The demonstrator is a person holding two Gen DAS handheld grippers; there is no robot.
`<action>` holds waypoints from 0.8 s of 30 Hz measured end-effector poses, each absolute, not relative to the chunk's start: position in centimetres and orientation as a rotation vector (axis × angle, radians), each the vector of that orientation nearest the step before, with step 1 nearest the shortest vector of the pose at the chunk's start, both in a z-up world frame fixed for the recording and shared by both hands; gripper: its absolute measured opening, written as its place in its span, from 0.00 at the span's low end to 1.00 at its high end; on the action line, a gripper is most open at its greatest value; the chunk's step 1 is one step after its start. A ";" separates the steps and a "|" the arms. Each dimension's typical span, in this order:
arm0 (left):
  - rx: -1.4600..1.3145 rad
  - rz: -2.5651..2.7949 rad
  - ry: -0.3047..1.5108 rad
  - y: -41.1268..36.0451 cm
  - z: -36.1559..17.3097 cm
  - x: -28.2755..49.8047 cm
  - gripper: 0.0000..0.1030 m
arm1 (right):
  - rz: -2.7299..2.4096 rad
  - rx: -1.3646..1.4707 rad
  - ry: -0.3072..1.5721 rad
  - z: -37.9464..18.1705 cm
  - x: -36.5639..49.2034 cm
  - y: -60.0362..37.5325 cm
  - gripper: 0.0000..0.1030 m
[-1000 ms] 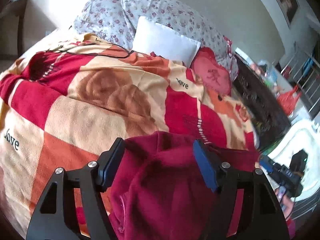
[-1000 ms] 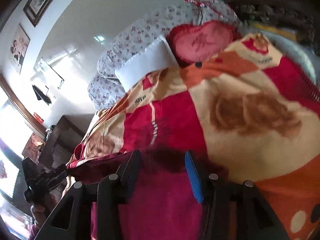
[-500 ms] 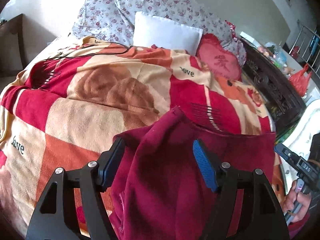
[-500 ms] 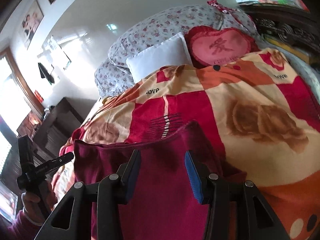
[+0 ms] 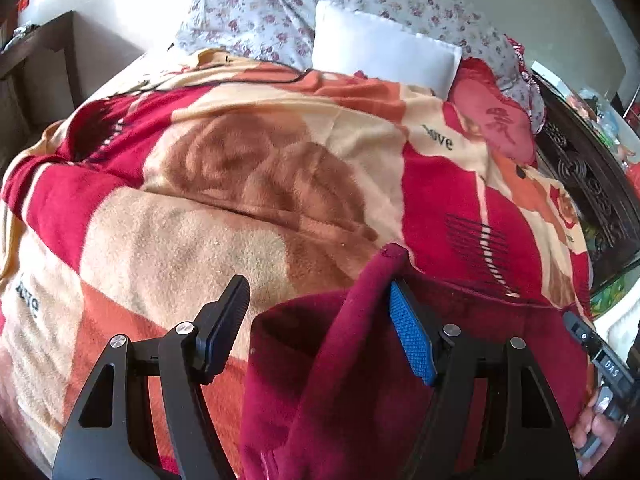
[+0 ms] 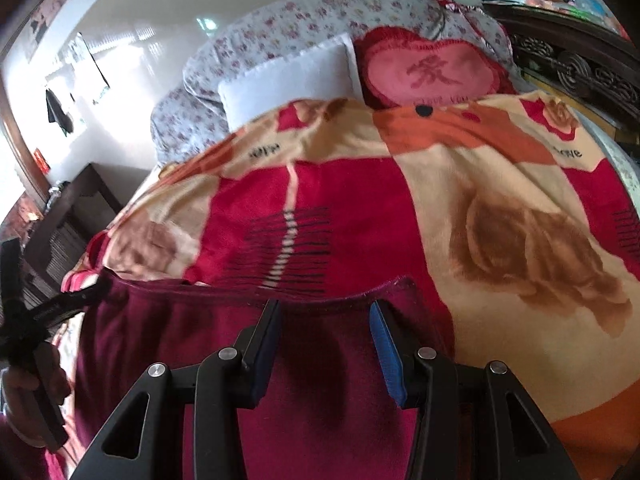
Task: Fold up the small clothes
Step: 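Open both tools, release the hem and move back above the sweatshirt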
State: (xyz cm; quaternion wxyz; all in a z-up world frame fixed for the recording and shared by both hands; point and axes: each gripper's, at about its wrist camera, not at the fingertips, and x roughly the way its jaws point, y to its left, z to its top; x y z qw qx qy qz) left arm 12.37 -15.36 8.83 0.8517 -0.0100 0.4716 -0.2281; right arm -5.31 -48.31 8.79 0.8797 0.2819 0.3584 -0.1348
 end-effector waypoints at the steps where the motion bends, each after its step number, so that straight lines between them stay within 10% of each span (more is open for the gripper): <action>1: -0.015 -0.477 0.998 -15.5 8.3 12.5 0.69 | -0.287 0.584 0.751 8.4 -5.2 -48.3 0.43; 24: 0.017 -0.519 0.908 -13.9 10.9 8.5 0.75 | -0.222 0.575 0.746 11.1 -8.1 -45.8 0.43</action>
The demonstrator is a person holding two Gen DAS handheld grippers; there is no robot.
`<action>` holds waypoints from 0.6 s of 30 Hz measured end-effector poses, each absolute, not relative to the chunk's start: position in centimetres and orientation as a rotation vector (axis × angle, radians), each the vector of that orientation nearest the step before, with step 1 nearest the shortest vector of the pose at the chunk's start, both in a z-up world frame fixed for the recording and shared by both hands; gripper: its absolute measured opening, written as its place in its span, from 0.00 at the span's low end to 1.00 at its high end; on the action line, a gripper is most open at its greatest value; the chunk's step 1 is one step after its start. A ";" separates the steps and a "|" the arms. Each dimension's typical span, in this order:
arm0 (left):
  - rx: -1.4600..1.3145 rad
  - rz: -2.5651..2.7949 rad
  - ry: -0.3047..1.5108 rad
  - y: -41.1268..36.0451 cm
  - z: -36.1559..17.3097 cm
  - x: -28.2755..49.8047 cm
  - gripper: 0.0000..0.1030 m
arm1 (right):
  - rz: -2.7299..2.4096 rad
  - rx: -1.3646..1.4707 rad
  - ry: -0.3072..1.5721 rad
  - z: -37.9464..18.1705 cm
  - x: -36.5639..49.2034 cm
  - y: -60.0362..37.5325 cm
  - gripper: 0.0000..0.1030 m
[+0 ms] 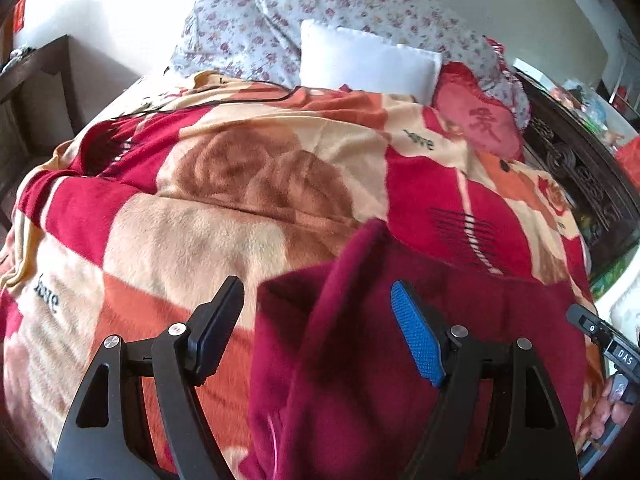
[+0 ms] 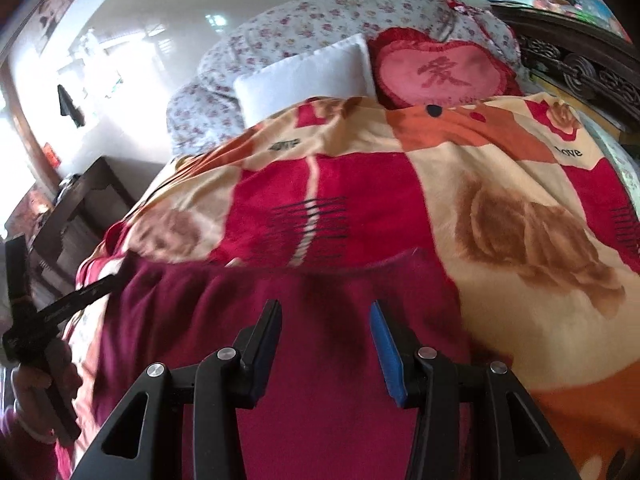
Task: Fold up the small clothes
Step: 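Open both tools, release the hem and move back above the sweatshirt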
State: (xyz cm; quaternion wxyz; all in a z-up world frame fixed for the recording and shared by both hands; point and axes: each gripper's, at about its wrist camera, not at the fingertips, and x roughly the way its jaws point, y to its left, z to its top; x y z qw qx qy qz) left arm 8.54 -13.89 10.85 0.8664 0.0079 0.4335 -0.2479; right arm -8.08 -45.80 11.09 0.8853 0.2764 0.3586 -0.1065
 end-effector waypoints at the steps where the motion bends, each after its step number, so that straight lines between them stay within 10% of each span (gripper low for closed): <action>1: 0.018 -0.528 0.909 -13.6 11.0 7.9 0.75 | -0.218 0.564 0.748 11.3 -8.5 -45.3 0.43; 18: 0.021 -0.522 1.038 -9.5 6.4 1.1 0.75 | -0.311 0.622 0.805 8.1 -15.2 -43.4 0.43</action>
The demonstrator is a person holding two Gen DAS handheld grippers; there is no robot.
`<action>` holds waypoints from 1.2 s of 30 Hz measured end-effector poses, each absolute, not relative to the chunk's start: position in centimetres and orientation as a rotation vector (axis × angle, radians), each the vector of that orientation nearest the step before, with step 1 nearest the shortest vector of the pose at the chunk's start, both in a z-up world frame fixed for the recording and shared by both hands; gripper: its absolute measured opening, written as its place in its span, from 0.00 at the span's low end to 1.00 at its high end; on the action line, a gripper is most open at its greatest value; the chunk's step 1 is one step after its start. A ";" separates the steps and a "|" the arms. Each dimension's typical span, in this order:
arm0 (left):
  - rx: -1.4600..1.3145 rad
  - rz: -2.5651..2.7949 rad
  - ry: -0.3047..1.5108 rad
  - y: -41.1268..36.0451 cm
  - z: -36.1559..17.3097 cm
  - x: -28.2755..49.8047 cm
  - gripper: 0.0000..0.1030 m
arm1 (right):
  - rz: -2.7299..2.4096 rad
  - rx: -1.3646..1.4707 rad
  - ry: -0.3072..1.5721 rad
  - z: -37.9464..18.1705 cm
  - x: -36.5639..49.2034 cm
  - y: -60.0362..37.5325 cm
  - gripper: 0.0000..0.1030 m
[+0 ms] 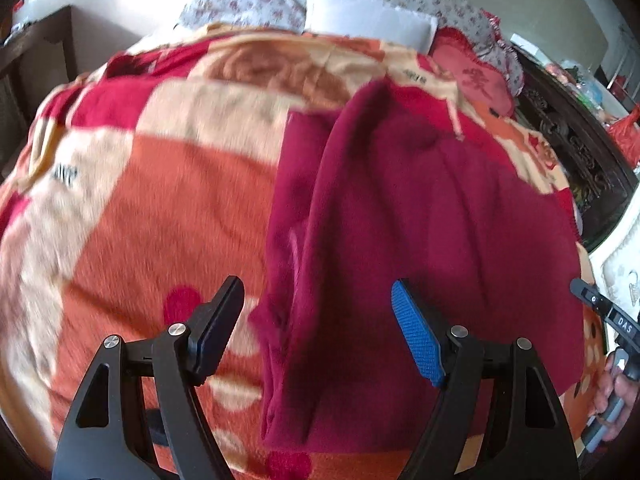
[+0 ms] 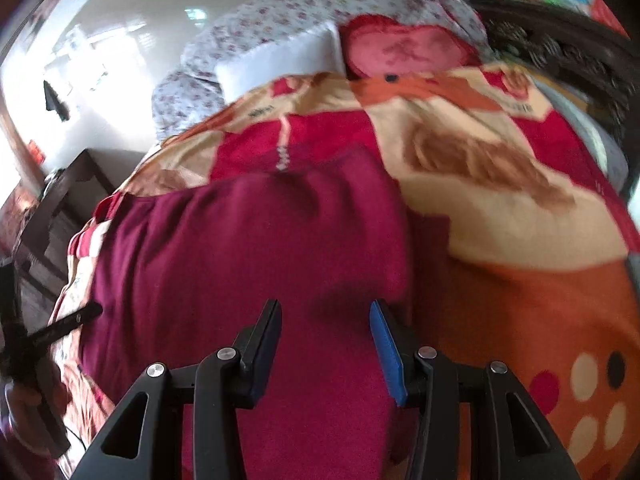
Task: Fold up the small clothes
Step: 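Open both tools, release the hem and move back above the sweatshirt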
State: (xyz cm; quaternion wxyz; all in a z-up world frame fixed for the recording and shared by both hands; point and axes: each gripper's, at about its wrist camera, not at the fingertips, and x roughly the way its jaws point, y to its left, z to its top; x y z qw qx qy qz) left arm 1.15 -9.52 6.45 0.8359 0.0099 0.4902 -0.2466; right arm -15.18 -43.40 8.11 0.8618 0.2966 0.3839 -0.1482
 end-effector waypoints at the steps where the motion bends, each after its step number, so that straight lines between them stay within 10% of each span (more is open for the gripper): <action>1: 0.022 -0.512 1.053 -9.5 5.7 1.2 0.75 | -0.312 0.625 0.806 7.8 -15.2 -43.5 0.43; 36: 0.008 -0.484 1.063 -6.4 5.9 -0.9 0.75 | -0.100 0.532 0.859 12.9 -8.4 -35.3 0.43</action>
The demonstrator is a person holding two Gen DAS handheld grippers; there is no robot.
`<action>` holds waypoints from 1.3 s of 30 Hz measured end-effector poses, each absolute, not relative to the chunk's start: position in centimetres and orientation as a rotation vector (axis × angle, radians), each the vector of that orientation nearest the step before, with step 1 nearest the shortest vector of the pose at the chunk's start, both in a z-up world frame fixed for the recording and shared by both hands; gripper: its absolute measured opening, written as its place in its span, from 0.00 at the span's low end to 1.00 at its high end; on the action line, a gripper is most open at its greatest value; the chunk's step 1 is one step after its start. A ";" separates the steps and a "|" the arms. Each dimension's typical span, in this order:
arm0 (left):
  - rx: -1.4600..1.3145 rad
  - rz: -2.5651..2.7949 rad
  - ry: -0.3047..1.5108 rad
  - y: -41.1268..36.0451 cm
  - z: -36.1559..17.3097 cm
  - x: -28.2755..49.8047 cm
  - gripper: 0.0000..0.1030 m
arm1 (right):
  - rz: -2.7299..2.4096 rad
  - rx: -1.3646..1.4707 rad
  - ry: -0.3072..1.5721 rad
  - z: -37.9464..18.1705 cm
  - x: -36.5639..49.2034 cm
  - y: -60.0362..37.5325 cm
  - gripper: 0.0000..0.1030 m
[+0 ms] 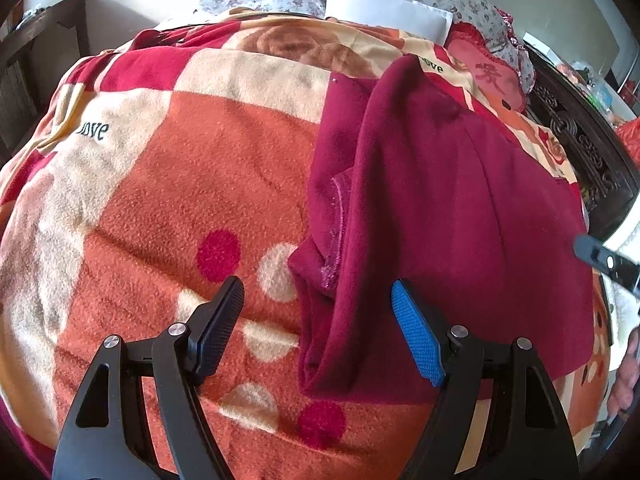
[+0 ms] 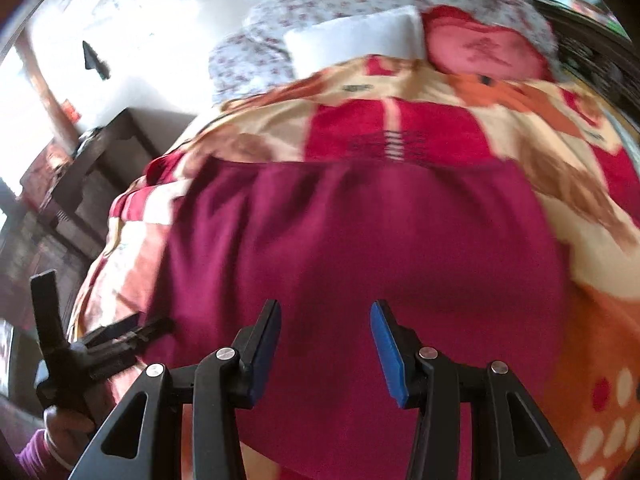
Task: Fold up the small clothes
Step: 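Open both tools, release the hem and move back above the sweatshirt, then grasp the folded sweatshirt end with the right tool while the left tool grasps beside it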
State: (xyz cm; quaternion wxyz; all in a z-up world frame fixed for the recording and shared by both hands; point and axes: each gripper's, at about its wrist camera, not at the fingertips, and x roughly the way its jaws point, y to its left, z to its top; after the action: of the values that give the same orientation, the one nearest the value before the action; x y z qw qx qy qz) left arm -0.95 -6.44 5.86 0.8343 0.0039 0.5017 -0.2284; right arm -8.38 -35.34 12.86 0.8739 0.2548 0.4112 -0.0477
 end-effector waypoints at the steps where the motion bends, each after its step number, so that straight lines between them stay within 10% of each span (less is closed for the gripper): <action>1: 0.003 -0.483 1.065 -6.3 5.9 -0.9 0.75 | -0.085 0.515 0.858 13.2 -7.6 -34.5 0.43; 21: -0.060 -0.513 1.090 -5.5 4.8 -1.0 0.75 | 0.103 0.529 0.905 14.0 8.8 -27.0 0.43; 28: -0.071 -0.535 1.091 -4.7 4.9 -1.2 0.75 | 0.085 0.464 0.925 12.6 10.1 -26.6 0.06; 39: -0.137 -0.512 1.097 -3.3 5.0 -1.0 0.75 | 0.120 0.430 0.935 11.9 10.9 -25.1 0.06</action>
State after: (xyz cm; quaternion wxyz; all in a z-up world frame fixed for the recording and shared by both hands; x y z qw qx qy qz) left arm -1.05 -3.26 4.98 0.8201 -0.0644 0.5152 -0.2404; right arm 10.90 -25.06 11.91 0.8689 0.2054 0.4467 0.0575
